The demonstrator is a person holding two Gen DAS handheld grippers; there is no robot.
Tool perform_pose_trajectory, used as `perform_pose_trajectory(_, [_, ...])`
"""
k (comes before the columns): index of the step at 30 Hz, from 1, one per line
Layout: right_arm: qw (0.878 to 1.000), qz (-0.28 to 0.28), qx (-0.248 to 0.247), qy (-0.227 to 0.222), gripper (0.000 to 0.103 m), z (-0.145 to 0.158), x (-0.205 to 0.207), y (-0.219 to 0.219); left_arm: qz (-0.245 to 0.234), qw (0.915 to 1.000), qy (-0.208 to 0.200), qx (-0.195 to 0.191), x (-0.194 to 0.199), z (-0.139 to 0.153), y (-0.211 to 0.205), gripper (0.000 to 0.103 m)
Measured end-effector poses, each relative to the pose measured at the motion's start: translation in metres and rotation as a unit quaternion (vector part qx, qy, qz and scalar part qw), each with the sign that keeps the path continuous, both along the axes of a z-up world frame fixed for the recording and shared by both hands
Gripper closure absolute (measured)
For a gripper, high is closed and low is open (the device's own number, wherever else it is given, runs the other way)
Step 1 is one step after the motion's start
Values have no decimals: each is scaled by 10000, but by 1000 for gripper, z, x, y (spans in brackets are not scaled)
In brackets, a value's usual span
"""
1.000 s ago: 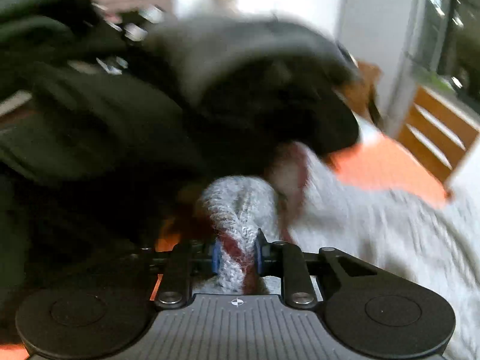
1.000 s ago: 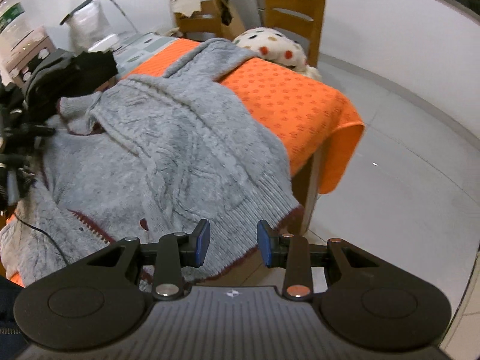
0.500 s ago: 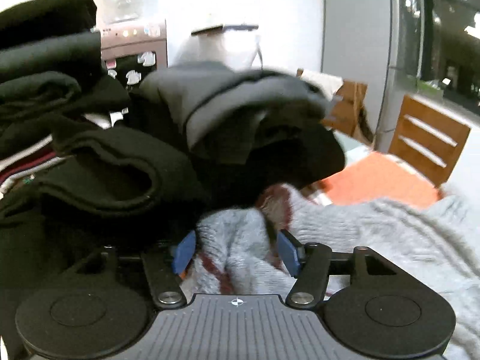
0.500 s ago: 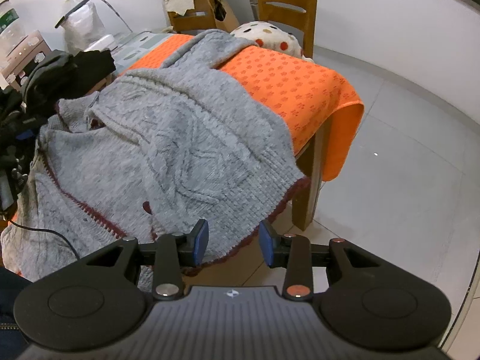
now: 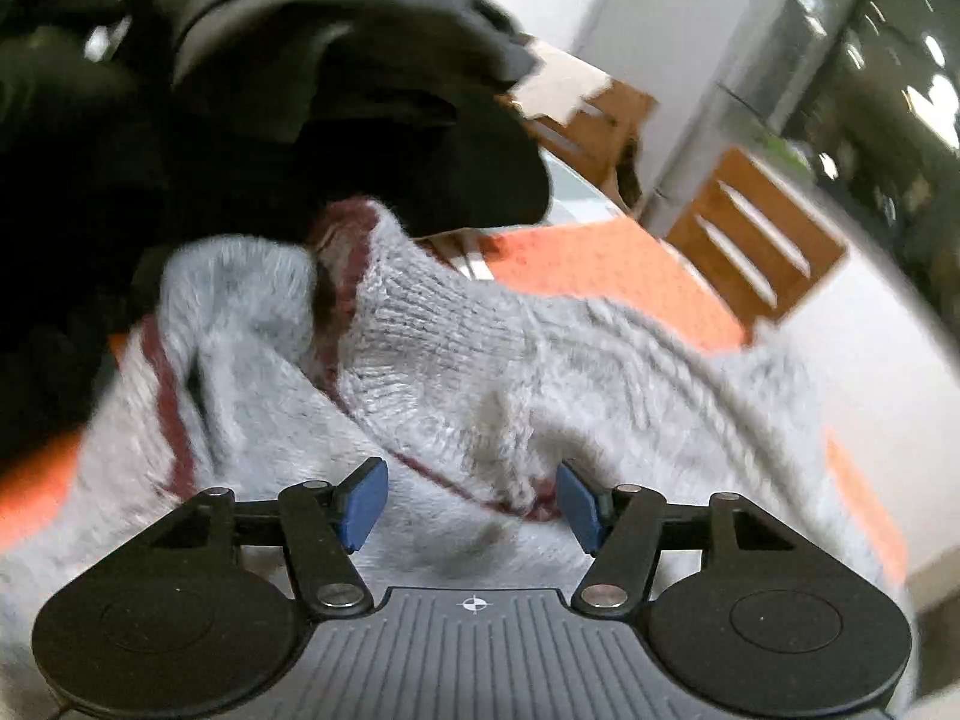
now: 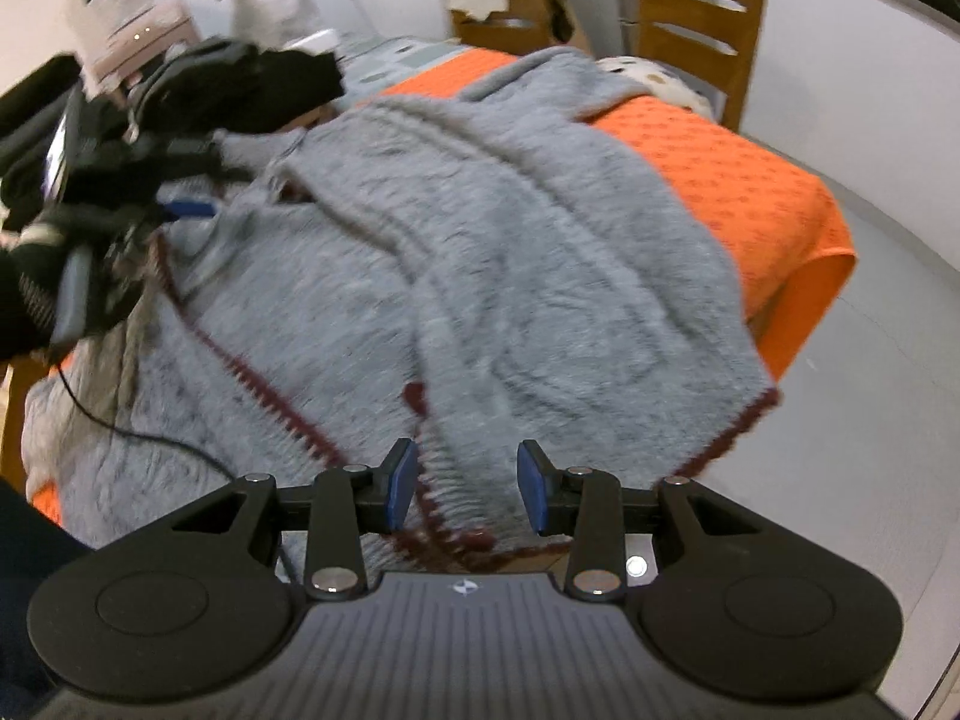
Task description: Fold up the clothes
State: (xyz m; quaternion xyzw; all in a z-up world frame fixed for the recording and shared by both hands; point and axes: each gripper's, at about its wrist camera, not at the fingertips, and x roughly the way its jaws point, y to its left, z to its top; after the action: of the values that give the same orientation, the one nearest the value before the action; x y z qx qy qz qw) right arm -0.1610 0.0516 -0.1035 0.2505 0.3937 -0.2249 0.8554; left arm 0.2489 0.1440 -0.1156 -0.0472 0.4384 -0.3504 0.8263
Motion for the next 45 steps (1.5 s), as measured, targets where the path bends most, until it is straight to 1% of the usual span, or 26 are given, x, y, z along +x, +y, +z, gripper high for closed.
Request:
perform_pose_trajectory(2, [10000,49,-38,65,61,-4,5,4,92,9997,192,-140,1,-4,-6,40])
perform_pose_trajectory(5, [9998,59,-64,161,61,-10,10,8,-105,9999,-45,17,-1,-8,-24,40])
perform_pose_trajectory(7, [9997,52,-39,244,61,-16,13,10,-245,9992,-219,213,-3,-14,-33,44])
perform_pose_trajectory(8, [9995,42,-37,296,61,-19,14,11,-299,9988,-261,285,-3,-17,-37,54])
perform_pose_trajectory(9, [9994,37,-38,346,61,-22,15,12,-391,9982,-290,346,-3,-21,-41,70])
perform_pose_trajectory(10, [9993,49,-50,380,61,-24,17,14,-483,9975,-313,403,-4,-24,-44,75])
perform_pose_trajectory(13, [9990,103,-67,429,61,-29,22,16,-705,9948,-508,533,-8,-28,-51,81])
perform_pose_trajectory(15, [9989,127,-60,439,61,-34,26,17,-817,9929,-656,565,-9,-27,-54,87])
perform_pose_trajectory(16, [9989,129,-58,445,62,-36,29,16,-833,9928,-665,551,-9,-26,-54,87])
perform_pose_trajectory(17, [9989,112,-81,447,65,-39,30,16,-813,9935,-624,500,-7,-24,-53,89])
perform_pose_trajectory(18, [9992,97,-104,387,74,-39,30,15,-790,9942,-605,414,-5,-19,-51,89])
perform_pose_trajectory(19, [9990,77,-157,400,80,-38,29,16,-792,9942,-658,326,-5,-13,-49,89])
perform_pose_trajectory(20, [9989,58,-211,413,96,-36,29,17,-828,9932,-772,259,-5,-5,-47,89])
perform_pose_trajectory(24, [9983,-161,-449,329,97,-21,18,17,-1087,9858,-1267,183,-8,24,-45,92])
perform_pose_trajectory(26, [9978,-277,-552,244,97,-7,10,17,-1139,9825,-1463,195,-7,39,-42,101])
perform_pose_trajectory(29, [9970,-282,-693,176,97,14,-2,20,-1146,9776,-1748,244,-1,57,-38,101])
perform_pose_trajectory(31, [9966,-324,-731,180,97,24,-10,19,-1194,9755,-1818,341,4,62,-37,101])
perform_pose_trajectory(35, [9959,-415,-774,230,97,33,-21,20,-1495,9787,-1292,553,10,46,-39,99])
perform_pose_trajectory(36, [9957,-447,-777,232,97,32,-21,21,-1528,9799,-1148,574,9,40,-40,97])
perform_pose_trajectory(37, [9956,-480,-776,234,97,32,-21,21,-1561,9807,-1023,588,8,34,-40,93])
perform_pose_trajectory(38, [9955,-519,-762,232,97,31,-21,20,-1596,9813,-906,587,7,28,-41,85])
perform_pose_trajectory(39, [9954,-553,-748,229,97,30,-20,20,-1643,9807,-856,622,4,22,-43,79])
perform_pose_trajectory(40, [9954,-569,-742,219,97,30,-20,20,-1696,9795,-842,683,1,17,-45,76])
perform_pose_trajectory(42, [9953,-597,-730,202,97,30,-19,20,-1805,9740,-1008,930,-7,9,-50,65])
perform_pose_trajectory(43, [9953,-606,-726,207,97,29,-19,20,-1860,9704,-1111,1067,-11,5,-53,62])
perform_pose_trajectory(45, [9952,-625,-715,218,97,29,-18,20,-1994,9621,-1330,1303,-20,-1,-57,49])
